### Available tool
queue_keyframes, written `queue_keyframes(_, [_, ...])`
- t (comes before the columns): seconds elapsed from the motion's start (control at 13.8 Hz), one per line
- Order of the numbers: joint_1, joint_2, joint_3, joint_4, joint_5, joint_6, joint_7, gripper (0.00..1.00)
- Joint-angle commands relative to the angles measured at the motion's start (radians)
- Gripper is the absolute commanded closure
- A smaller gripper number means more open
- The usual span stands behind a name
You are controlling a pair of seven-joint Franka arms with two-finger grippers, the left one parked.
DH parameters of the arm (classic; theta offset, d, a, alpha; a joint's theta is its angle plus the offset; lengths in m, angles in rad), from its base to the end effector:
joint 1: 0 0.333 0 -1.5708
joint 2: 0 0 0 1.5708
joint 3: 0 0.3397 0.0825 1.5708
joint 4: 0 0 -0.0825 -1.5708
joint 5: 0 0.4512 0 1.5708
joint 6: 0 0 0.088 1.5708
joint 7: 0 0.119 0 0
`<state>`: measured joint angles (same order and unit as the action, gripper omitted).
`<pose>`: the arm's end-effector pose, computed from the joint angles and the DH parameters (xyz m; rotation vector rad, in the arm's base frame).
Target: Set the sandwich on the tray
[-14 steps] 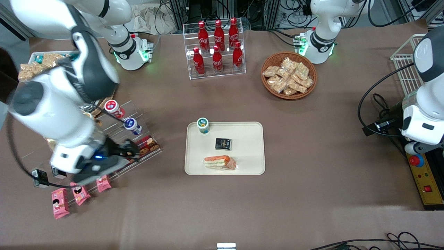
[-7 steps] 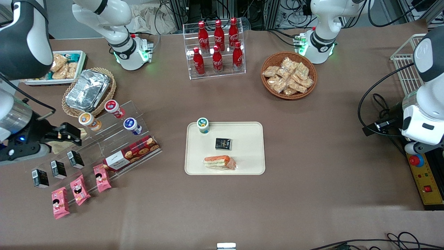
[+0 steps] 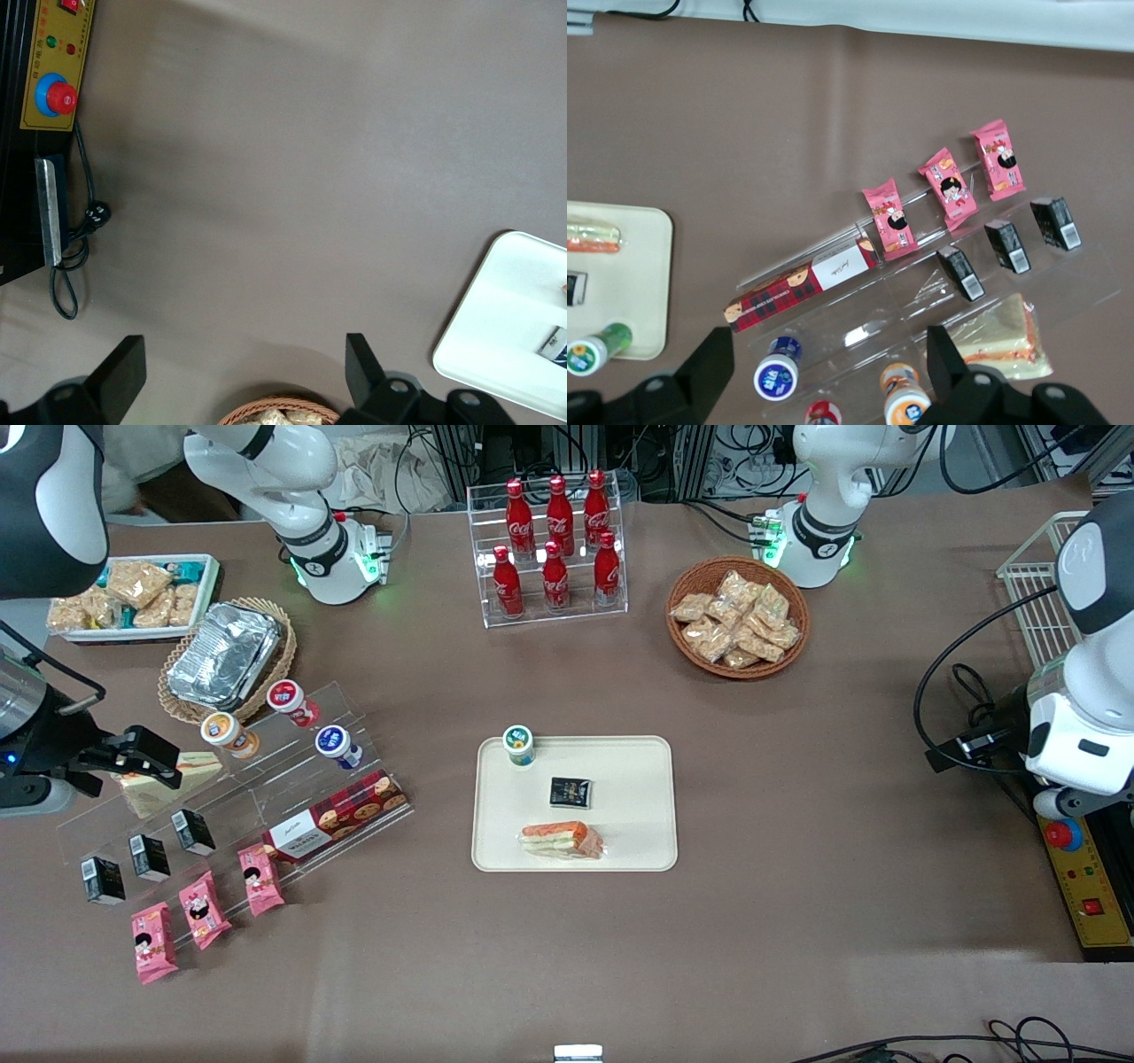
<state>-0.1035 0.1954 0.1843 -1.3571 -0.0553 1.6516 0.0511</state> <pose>0.6941 0.0369 0.6333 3.1240 0.0408 0.1616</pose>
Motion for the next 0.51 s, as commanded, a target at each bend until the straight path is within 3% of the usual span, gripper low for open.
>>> queue_keyframes(0.0, [0.027, -0.021, -0.008, -0.022, -0.023, -0.013, 0.046, 0.03])
queue_keyframes(0.43, [0.021, -0.021, -0.078, -0.025, 0.011, -0.021, 0.043, 0.02])
